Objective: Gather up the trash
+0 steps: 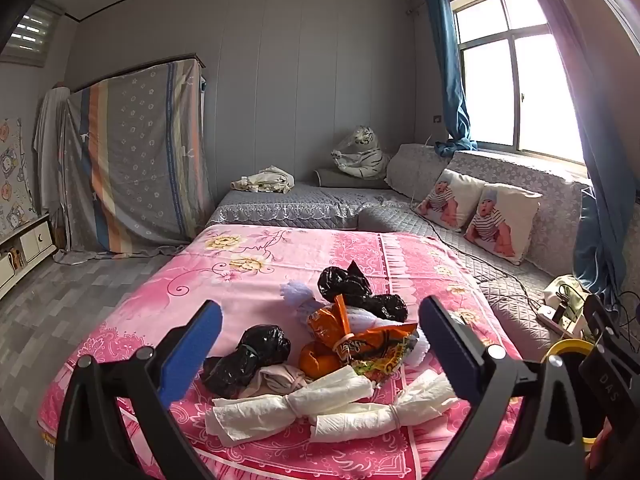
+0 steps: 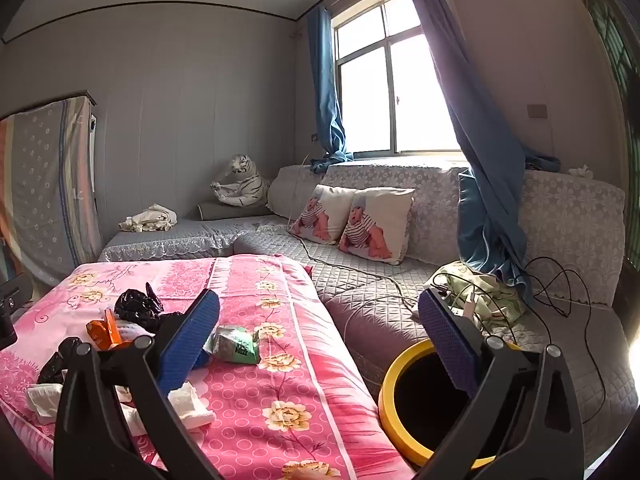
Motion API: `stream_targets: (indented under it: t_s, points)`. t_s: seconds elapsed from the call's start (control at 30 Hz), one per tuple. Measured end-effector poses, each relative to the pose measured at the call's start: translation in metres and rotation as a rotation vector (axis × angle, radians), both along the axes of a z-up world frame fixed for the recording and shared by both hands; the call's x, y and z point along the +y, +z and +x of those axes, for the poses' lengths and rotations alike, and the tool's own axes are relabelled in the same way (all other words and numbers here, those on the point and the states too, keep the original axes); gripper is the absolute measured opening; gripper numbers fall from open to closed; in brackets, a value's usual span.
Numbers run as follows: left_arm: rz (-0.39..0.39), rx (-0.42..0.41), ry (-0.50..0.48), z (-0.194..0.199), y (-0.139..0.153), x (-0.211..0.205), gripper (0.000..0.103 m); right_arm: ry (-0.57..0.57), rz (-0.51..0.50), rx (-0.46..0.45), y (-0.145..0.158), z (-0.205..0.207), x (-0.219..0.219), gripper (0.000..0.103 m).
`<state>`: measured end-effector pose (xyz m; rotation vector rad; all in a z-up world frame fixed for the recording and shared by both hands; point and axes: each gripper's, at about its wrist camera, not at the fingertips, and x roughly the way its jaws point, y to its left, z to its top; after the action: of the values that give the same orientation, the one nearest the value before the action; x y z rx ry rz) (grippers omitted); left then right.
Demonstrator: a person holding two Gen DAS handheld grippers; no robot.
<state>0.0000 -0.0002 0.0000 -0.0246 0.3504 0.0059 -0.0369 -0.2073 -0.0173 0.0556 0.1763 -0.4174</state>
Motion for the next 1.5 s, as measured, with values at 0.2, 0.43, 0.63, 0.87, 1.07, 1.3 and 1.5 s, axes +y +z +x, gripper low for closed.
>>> stream_targets:
  t_s: [0.2, 0.43, 0.63, 0.87, 1.07, 1.3, 1.5]
  points:
    - [0.002, 0.0, -0.001, 0.0001, -0.0002, -0.0003, 0.095, 0.0, 0.001, 0.003, 0.0, 0.0005, -0.0004, 0.095]
    - [0.003, 0.008, 0.0, -0.0007, -0.0029, 0.0014, 0.095, -0.001, 0.003, 0.006, -0.0008, 0.0012, -0.0003, 0.095]
    - [0.0, 0.013, 0.001, -0.0011, -0.001, 0.0023, 0.095, -0.001, 0.004, 0.006, -0.0015, 0.0016, -0.0004, 0.095]
    - [-0.005, 0.02, 0.006, 0.0006, -0.0056, 0.0019, 0.095, 0.001, 0.008, 0.007, -0.003, 0.0048, -0.0003, 0.095]
    - [-0.007, 0.023, 0.004, 0.0022, -0.0074, 0.0025, 0.095, 0.0, 0.008, 0.008, -0.0049, 0.0023, -0.0006, 0.095]
    - [-0.007, 0.022, 0.005, 0.0026, -0.0074, 0.0031, 0.095, 0.001, 0.01, 0.01, -0.0057, 0.0023, -0.0006, 0.095]
    - [-0.008, 0.023, 0.008, 0.0025, -0.0081, 0.0041, 0.095, 0.0, 0.011, 0.009, -0.0059, 0.0023, 0.0005, 0.095]
